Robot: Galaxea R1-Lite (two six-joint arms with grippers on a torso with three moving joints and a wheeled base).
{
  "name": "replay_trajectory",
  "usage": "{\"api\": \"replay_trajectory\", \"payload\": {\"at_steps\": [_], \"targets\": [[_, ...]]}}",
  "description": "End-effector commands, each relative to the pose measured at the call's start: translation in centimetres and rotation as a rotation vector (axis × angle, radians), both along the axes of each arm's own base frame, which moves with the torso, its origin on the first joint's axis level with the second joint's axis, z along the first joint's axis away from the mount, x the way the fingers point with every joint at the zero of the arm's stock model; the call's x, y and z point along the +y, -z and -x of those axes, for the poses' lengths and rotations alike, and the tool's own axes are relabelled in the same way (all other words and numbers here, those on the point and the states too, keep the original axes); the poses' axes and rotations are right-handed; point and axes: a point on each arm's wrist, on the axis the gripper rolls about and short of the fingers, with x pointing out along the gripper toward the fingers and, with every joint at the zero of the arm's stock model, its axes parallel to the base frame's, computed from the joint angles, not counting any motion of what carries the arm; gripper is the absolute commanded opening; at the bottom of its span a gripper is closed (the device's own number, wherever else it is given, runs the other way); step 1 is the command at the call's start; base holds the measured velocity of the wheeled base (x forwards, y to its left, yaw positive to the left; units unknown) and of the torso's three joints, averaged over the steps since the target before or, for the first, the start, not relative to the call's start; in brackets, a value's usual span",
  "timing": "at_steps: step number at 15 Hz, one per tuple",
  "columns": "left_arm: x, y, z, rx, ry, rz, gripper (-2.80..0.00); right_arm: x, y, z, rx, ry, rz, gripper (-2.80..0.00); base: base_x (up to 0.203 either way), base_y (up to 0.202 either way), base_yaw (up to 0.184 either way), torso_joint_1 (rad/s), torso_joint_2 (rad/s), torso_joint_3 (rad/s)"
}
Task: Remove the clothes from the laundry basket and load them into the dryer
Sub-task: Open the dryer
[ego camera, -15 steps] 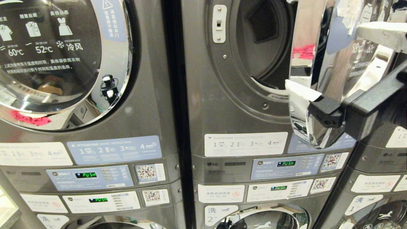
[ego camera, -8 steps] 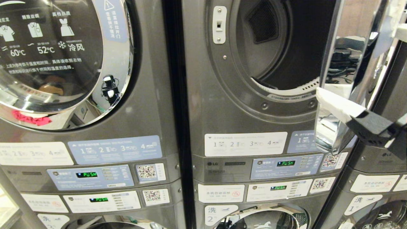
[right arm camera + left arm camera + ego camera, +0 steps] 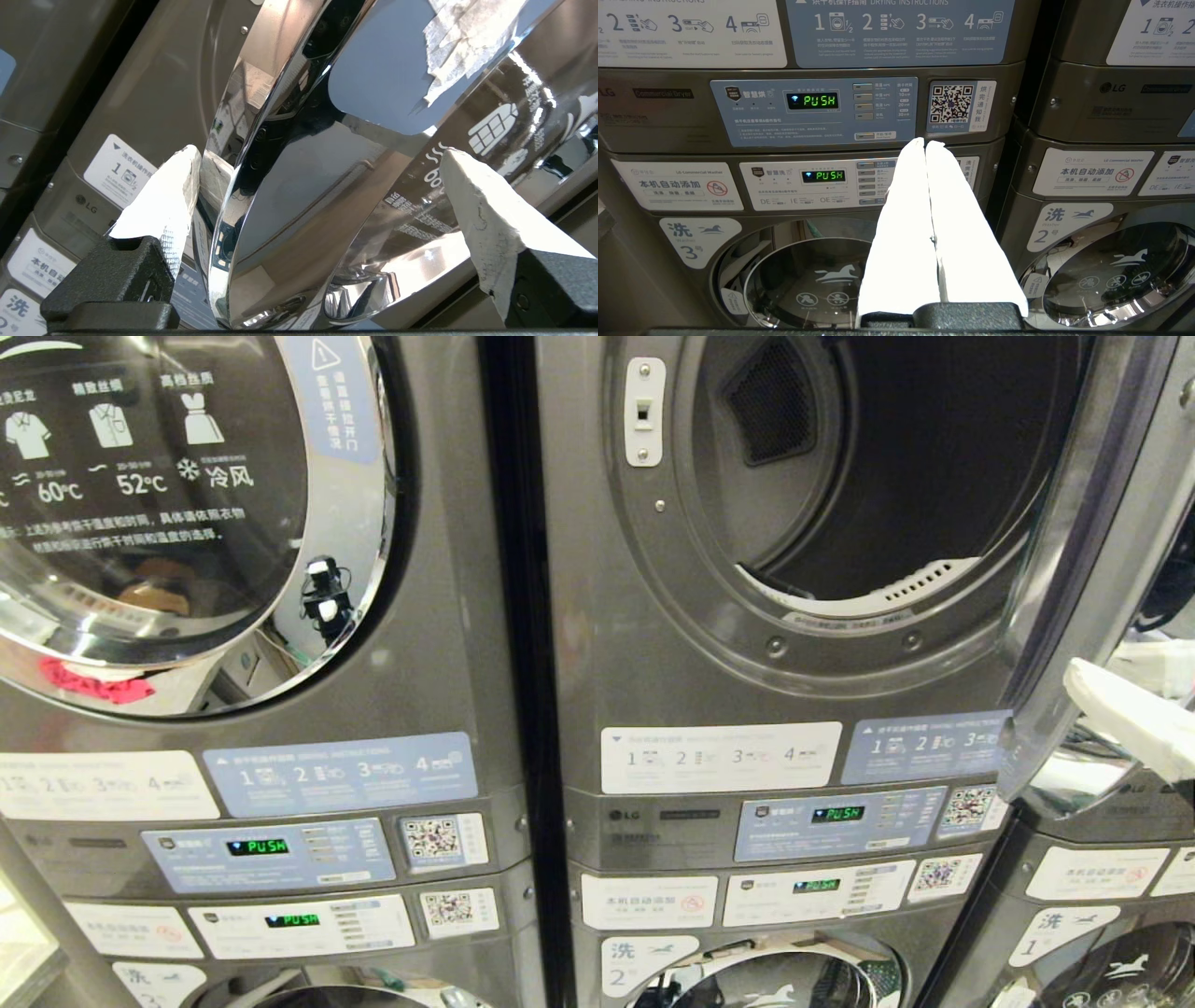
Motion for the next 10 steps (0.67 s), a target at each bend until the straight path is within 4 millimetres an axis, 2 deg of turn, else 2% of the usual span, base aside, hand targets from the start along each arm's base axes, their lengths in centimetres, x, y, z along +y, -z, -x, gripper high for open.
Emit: {"api": "replay_trajectory", "payload": {"at_steps": [1, 6, 10], "targets": [[0.0, 0.0, 0.0, 0.001, -0.001, 0.001, -2.80, -0.9, -0.2, 0.5, -0.012, 0.032, -0.020, 0.00, 0.000, 0.000, 0.000, 0.000, 0.00, 0.000], [0.0, 0.0, 0.0, 0.001, -0.001, 0.001, -2.80, -3.1, 0.7, 1.7, -0.034, 0.084, 0.025, 0.00, 0.000, 0.000, 0.000, 0.000, 0.00, 0.000], [0.0, 0.0, 0.0, 0.001, -0.001, 0.000, -2.80, -5.0, 0.3, 2.9, -0.072, 0.114, 0.028, 0.00, 0.000, 0.000, 0.000, 0.000, 0.00, 0.000]]}}
